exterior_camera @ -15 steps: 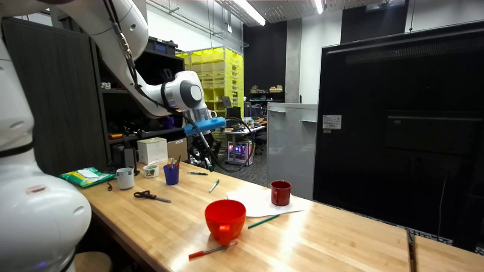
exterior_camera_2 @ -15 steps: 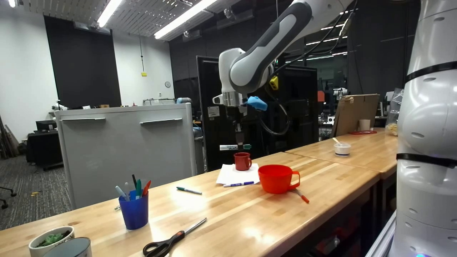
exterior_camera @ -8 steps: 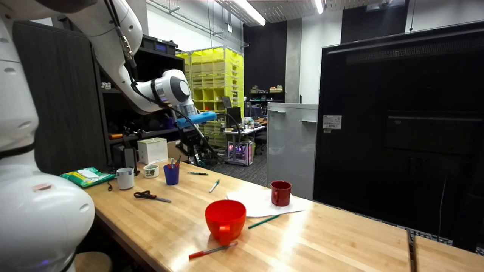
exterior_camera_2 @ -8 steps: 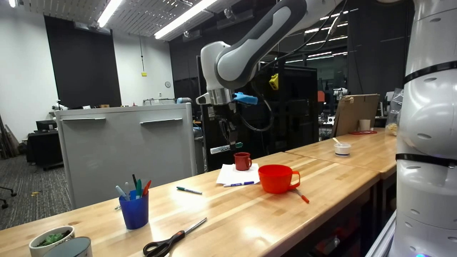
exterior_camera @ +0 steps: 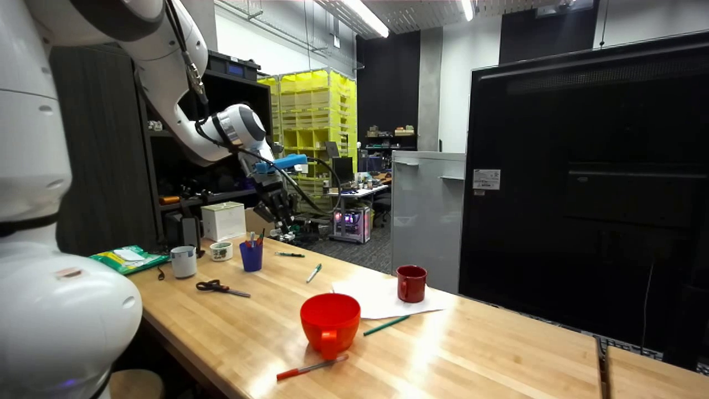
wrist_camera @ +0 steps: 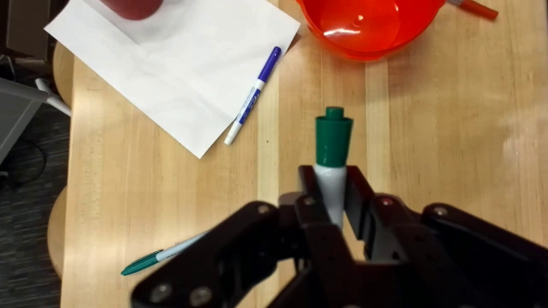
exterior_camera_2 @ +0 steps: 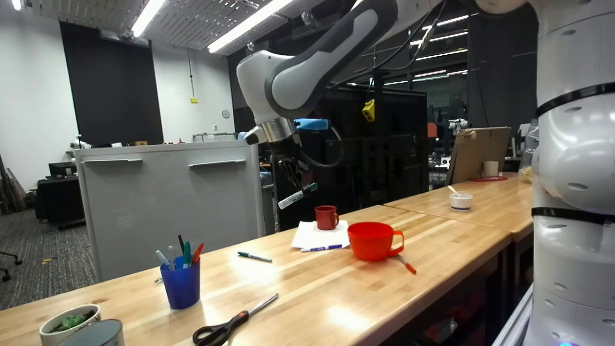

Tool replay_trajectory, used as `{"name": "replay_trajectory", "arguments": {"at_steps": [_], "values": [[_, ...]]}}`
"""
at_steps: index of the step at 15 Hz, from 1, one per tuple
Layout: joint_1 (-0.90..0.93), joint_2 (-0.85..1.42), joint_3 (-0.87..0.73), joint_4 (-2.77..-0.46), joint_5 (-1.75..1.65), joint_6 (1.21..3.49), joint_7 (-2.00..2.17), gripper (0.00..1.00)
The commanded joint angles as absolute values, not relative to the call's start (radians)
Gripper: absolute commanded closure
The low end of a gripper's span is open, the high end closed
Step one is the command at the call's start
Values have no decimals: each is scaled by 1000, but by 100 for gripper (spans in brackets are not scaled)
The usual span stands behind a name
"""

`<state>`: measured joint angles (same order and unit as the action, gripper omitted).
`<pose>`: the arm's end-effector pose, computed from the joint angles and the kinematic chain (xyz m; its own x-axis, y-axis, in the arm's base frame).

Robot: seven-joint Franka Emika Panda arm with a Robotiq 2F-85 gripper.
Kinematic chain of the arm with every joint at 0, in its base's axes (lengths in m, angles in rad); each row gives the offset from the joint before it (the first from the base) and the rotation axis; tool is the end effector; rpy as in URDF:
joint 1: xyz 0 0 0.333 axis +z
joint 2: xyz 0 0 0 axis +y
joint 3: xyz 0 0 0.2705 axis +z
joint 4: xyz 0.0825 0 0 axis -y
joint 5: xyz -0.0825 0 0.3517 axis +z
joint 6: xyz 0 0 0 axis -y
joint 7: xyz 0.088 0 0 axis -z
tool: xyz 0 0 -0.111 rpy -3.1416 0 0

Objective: Move the marker to the blue cup

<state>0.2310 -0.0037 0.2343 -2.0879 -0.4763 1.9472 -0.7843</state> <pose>0.4652 0.1973 0.3878 0.1368 0.9042 -0.4047 0.9839 -0.0766 0.1614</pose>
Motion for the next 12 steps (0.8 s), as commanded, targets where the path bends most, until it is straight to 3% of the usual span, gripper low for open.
{"name": "replay_trajectory", "arguments": {"at_steps": [1,11,12], "values": [[258,69,260,-1983,-563,1862,-826,95],[326,235,305,-1793,-701,1801,-902,95],[310,198,298,-1846,-672,1834,-876,80]]}}
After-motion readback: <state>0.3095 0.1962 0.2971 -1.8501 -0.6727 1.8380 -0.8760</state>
